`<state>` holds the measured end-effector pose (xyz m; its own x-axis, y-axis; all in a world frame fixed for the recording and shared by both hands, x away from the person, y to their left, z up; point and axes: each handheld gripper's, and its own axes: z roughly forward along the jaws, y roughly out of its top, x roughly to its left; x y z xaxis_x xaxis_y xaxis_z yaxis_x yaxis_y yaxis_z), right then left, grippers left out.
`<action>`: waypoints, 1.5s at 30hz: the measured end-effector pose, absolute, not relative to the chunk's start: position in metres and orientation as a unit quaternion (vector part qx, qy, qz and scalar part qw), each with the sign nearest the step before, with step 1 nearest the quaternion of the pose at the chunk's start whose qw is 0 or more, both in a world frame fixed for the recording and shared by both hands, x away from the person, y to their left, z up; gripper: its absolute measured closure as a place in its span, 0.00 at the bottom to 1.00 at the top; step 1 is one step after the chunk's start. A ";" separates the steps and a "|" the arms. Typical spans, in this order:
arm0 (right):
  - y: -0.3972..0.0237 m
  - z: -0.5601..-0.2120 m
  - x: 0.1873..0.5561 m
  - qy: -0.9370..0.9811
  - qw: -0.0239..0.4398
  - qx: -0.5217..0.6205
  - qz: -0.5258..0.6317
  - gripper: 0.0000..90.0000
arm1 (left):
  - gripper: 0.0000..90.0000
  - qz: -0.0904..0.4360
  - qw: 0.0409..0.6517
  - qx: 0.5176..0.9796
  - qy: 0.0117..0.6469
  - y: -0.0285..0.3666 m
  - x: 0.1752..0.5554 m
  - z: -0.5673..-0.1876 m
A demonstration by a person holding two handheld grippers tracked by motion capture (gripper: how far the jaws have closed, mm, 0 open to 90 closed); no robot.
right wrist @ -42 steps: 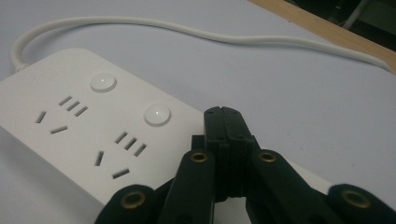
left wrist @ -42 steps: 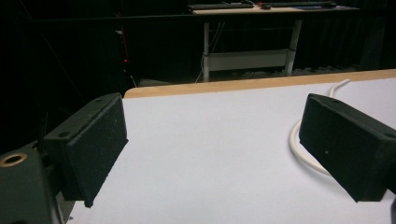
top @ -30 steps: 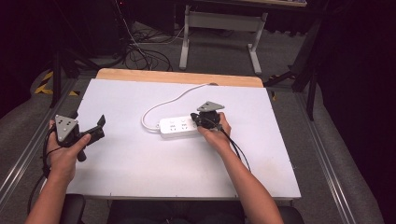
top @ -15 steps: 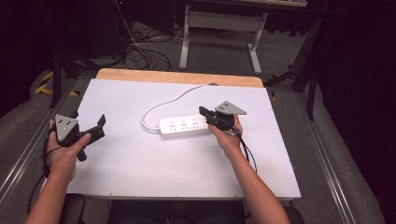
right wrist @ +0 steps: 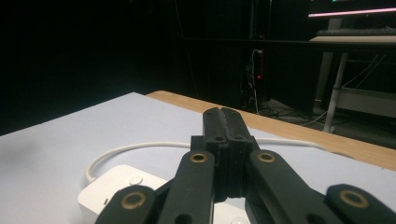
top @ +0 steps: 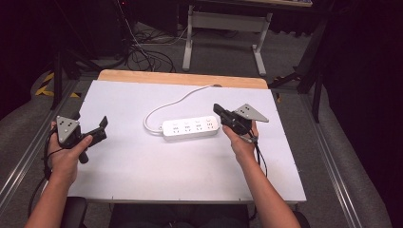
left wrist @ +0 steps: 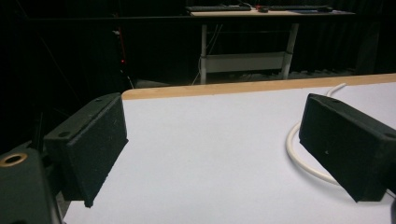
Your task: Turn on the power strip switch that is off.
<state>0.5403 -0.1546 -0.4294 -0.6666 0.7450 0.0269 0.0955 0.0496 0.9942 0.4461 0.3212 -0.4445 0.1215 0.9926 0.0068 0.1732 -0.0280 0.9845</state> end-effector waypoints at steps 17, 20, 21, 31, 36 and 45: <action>-0.199 -0.427 0.513 0.637 0.300 0.322 0.633 1.00 | 0.09 0.426 0.483 0.572 0.507 0.320 0.447 -0.444; -0.206 -0.428 0.510 0.633 0.301 0.327 0.634 1.00 | 0.09 0.426 0.481 0.573 0.508 0.321 0.447 -0.444; -0.207 -0.428 0.509 0.631 0.300 0.329 0.635 1.00 | 0.09 0.426 0.481 0.573 0.508 0.321 0.447 -0.444; -0.214 -0.430 0.501 0.636 0.299 0.317 0.637 1.00 | 0.09 0.426 0.480 0.574 0.508 0.321 0.447 -0.444; -0.218 -0.431 0.498 0.641 0.292 0.306 0.640 0.96 | 0.09 0.427 0.480 0.575 0.506 0.320 0.447 -0.444; -0.213 -0.432 0.497 0.649 0.273 0.291 0.648 0.84 | 0.09 0.424 0.481 0.575 0.509 0.321 0.447 -0.445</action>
<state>0.4972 -0.2126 -0.4317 -0.6814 0.7315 0.0230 0.0240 -0.0092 0.9997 0.4473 0.3205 -0.4447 0.1224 0.9925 -0.0013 0.1762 -0.0204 0.9841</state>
